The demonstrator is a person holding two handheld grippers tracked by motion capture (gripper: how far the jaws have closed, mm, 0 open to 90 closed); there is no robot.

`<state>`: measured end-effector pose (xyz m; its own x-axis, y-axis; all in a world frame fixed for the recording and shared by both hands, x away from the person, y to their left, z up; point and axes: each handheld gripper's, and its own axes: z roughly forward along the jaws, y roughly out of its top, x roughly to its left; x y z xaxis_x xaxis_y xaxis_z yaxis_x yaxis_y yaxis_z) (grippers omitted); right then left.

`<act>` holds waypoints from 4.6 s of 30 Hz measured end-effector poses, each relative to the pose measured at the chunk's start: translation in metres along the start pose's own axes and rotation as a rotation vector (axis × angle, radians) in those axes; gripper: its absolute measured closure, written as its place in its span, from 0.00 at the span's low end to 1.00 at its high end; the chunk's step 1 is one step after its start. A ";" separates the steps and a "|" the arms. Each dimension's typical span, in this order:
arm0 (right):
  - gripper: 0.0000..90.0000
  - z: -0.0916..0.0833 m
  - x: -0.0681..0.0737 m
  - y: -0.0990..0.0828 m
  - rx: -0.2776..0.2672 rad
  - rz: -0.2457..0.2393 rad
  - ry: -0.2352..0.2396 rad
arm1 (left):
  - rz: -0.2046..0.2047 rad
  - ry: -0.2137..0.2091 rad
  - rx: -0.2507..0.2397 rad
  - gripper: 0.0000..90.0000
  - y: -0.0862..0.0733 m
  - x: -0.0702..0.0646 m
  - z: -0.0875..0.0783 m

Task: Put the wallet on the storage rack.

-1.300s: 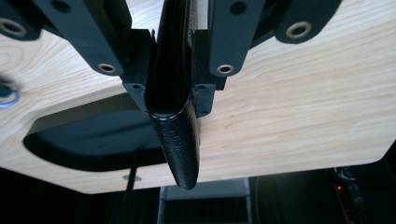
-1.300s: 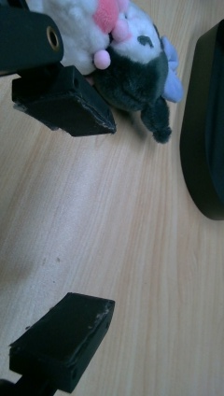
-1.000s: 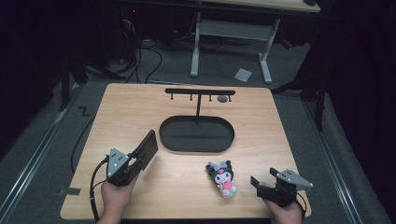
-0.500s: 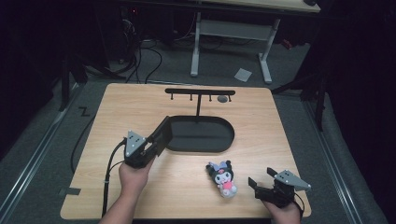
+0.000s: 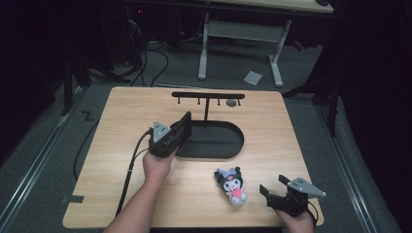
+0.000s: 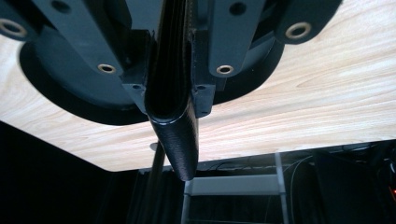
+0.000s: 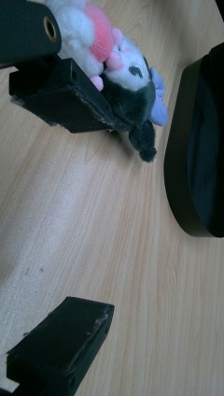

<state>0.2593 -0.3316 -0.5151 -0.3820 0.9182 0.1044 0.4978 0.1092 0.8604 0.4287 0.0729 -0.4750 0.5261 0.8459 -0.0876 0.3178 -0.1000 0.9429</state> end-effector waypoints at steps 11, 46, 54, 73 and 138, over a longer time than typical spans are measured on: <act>0.12 0.001 -0.001 -0.001 0.002 0.015 0.007 | 0.005 0.046 0.000 0.83 0.001 0.012 0.021; 0.13 0.005 0.004 -0.001 0.010 0.013 0.028 | -0.010 0.015 -0.025 0.75 -0.004 0.016 -0.012; 0.13 0.005 0.005 -0.001 0.013 0.015 0.030 | 0.009 -0.032 -0.023 0.83 -0.005 -0.003 -0.005; 0.14 0.003 0.001 -0.003 0.010 0.027 0.031 | 0.055 -0.111 0.051 0.86 -0.025 -0.050 0.029; 0.24 0.014 0.008 0.010 0.231 -0.061 -0.136 | 0.104 -0.071 0.156 0.42 -0.083 0.026 -0.124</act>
<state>0.2719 -0.3180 -0.5125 -0.3158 0.9485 -0.0253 0.6475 0.2350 0.7249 0.3178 0.1680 -0.5151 0.6154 0.7880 -0.0202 0.3743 -0.2695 0.8873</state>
